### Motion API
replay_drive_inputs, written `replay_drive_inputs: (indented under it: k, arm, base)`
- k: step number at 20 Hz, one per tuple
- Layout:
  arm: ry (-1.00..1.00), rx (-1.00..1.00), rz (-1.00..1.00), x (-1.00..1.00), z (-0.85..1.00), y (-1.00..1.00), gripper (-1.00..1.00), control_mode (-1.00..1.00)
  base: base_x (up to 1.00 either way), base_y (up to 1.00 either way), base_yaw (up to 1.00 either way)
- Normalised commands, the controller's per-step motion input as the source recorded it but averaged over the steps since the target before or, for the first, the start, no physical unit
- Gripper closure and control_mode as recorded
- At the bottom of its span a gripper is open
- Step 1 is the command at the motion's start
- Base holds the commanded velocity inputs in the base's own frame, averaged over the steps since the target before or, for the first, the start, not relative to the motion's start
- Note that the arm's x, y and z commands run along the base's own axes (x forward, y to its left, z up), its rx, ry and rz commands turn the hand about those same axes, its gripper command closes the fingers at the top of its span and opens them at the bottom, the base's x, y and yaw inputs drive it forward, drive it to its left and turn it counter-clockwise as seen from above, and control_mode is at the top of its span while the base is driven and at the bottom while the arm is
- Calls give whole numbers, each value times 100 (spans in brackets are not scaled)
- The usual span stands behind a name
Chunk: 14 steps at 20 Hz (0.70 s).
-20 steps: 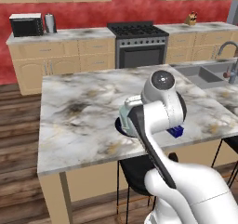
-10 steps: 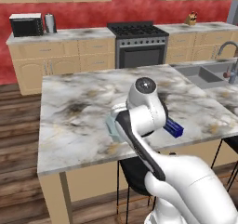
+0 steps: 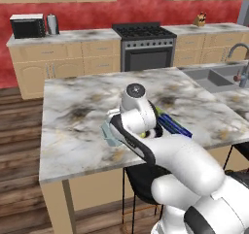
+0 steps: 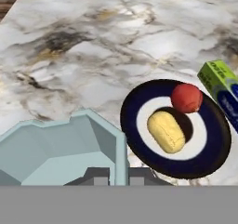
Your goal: Retrieve the tupperware and aluminum foil from the cabinet and place them on the dining counter near the plate with potato and onion to prepare for storing leftovers.
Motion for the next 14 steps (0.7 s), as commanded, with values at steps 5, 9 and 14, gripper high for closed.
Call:
replay_drive_inputs:
  k: [5, 9, 14]
  arm:
    - [0, 0, 0, 51, -53, 16, 100, -100]
    - [0, 0, 0, 44, -59, 1, 100, -100]
    - [0, 0, 0, 46, -56, 0, 100, -100]
  base:
    - [0, 0, 0]
    - [0, 0, 0]
    - [0, 0, 0]
